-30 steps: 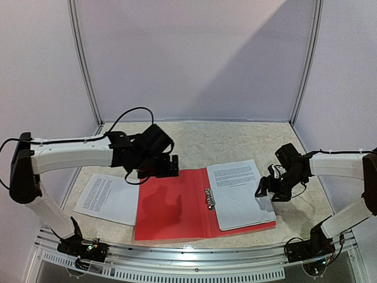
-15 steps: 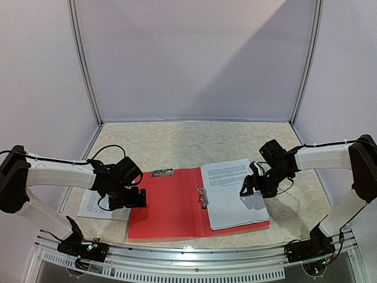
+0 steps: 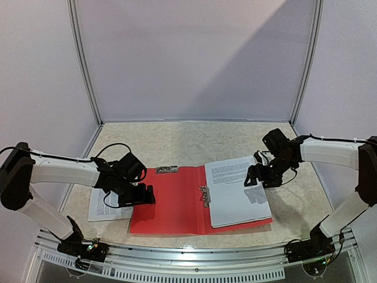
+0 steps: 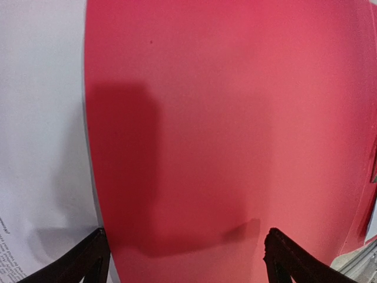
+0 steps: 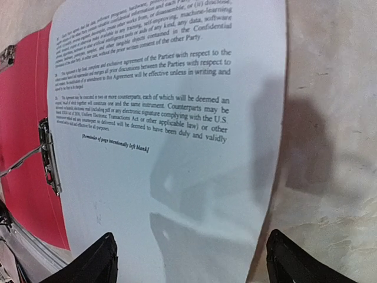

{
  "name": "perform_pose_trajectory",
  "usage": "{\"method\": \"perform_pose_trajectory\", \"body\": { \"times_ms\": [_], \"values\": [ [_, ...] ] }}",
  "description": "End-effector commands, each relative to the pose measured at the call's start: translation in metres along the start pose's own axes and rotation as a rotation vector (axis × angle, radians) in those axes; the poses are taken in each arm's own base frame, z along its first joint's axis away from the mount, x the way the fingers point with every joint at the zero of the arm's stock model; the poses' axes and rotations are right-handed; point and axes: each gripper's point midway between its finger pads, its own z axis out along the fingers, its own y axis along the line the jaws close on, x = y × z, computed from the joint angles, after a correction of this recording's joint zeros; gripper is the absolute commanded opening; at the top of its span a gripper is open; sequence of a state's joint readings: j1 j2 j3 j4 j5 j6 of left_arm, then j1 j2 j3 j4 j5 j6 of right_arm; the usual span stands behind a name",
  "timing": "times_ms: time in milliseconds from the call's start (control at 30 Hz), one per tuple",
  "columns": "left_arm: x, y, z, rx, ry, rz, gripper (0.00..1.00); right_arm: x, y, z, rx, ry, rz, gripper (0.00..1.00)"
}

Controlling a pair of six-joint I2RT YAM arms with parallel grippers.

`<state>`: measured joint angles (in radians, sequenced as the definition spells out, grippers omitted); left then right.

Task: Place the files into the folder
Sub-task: Clamp the file with the spring clip on the folder.

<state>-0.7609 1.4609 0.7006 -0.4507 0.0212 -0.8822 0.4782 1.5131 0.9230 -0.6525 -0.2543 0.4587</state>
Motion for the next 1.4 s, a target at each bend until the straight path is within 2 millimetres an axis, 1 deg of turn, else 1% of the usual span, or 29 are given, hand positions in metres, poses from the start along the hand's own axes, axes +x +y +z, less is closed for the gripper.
{"method": "perform_pose_trajectory", "body": {
  "times_ms": [0,200,300,367,400,500,600,700,733,800,900,1000,1100,1167,1200,1267,1300,1367],
  "values": [
    [0.000,-0.014,0.000,0.043,0.017,0.011,0.91,-0.003,-0.018,0.005,0.064,0.013,-0.001,0.87],
    [0.001,-0.020,-0.003,0.049,0.014,0.023,0.91,-0.016,-0.029,0.029,0.121,0.026,-0.010,0.87],
    [0.003,-0.027,-0.005,0.056,0.013,0.037,0.90,-0.017,-0.019,0.040,0.072,0.048,-0.013,0.88],
    [0.001,-0.032,-0.009,0.054,0.006,0.050,0.90,-0.018,-0.010,0.041,0.059,0.051,-0.043,0.89],
    [0.001,-0.035,-0.010,0.052,0.003,0.057,0.90,-0.020,-0.005,0.039,0.066,0.045,-0.062,0.89],
    [0.001,-0.040,-0.015,0.043,-0.007,0.067,0.90,-0.021,-0.001,0.033,0.113,0.043,-0.104,0.90],
    [0.006,-0.048,-0.017,0.045,0.000,0.077,0.88,-0.016,-0.011,0.027,0.189,0.058,-0.108,0.93],
    [0.013,-0.052,-0.018,0.031,0.019,0.090,0.88,-0.018,-0.032,0.019,0.312,0.047,-0.112,0.94],
    [0.013,-0.051,-0.019,0.011,0.008,0.095,0.88,-0.020,-0.037,0.016,0.344,0.043,-0.120,0.95],
    [0.017,-0.051,-0.019,-0.011,0.004,0.108,0.88,-0.023,-0.042,0.010,0.389,0.037,-0.133,0.95],
    [0.024,-0.052,-0.021,-0.037,0.005,0.122,0.88,-0.026,-0.046,0.003,0.418,0.026,-0.139,0.96],
    [0.030,-0.046,-0.025,-0.076,0.001,0.130,0.89,-0.029,-0.051,-0.004,0.421,0.017,-0.121,0.96],
    [0.031,-0.028,-0.034,-0.153,-0.009,0.136,0.92,-0.028,-0.059,-0.011,0.438,0.021,-0.108,0.98],
    [0.028,-0.018,-0.046,-0.204,-0.028,0.154,0.95,-0.030,-0.062,-0.017,0.442,0.015,-0.102,0.99],
    [0.021,-0.015,-0.055,-0.231,-0.051,0.163,0.96,-0.033,-0.062,-0.020,0.436,0.005,-0.098,0.99],
    [0.001,-0.014,-0.073,-0.267,-0.119,0.186,0.98,-0.042,-0.050,-0.025,0.380,-0.044,-0.109,0.99],
    [-0.011,-0.021,-0.082,-0.259,-0.159,0.203,0.98,-0.047,-0.042,-0.028,0.343,-0.079,-0.117,0.99],
    [-0.038,-0.044,-0.095,-0.212,-0.240,0.247,0.99,-0.056,-0.027,-0.038,0.270,-0.147,-0.132,0.99]
  ]
}}
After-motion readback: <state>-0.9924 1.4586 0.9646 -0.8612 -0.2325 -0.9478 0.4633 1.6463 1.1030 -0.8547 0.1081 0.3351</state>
